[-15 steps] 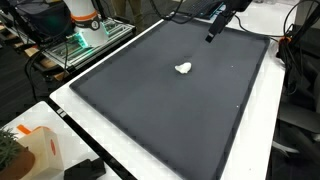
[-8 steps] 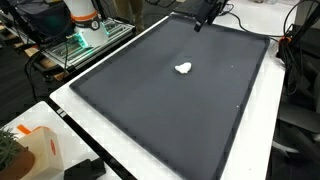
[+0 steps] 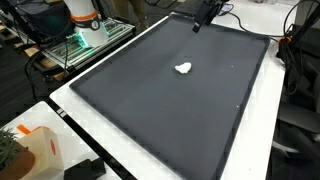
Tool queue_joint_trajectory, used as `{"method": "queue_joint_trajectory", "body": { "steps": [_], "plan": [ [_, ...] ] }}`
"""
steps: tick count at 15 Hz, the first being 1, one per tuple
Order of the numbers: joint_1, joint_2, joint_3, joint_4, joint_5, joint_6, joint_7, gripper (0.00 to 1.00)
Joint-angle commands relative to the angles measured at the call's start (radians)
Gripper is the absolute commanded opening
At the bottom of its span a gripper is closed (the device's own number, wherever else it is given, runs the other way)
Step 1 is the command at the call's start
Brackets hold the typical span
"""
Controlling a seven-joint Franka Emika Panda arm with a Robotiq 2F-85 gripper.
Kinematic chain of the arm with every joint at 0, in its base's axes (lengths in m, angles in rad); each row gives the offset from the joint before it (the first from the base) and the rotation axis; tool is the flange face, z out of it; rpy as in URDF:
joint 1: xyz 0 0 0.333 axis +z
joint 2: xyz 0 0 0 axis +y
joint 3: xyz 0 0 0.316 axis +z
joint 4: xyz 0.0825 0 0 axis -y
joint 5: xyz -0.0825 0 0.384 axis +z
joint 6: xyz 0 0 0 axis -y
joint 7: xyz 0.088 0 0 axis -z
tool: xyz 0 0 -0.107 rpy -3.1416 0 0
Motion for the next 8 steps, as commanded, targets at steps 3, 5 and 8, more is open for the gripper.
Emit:
{"method": "queue_joint_trajectory", "body": {
  "steps": [3, 5, 8],
  "plan": [
    [-0.012, -0.238, 0.019, -0.284, 0.023, 0.03, -0.052, 1.0],
    [-0.01, -0.325, 0.035, -0.373, 0.052, 0.052, -0.046, 1.0],
    [-0.008, -0.469, 0.064, -0.515, 0.141, 0.096, -0.019, 1.0]
  ]
}}
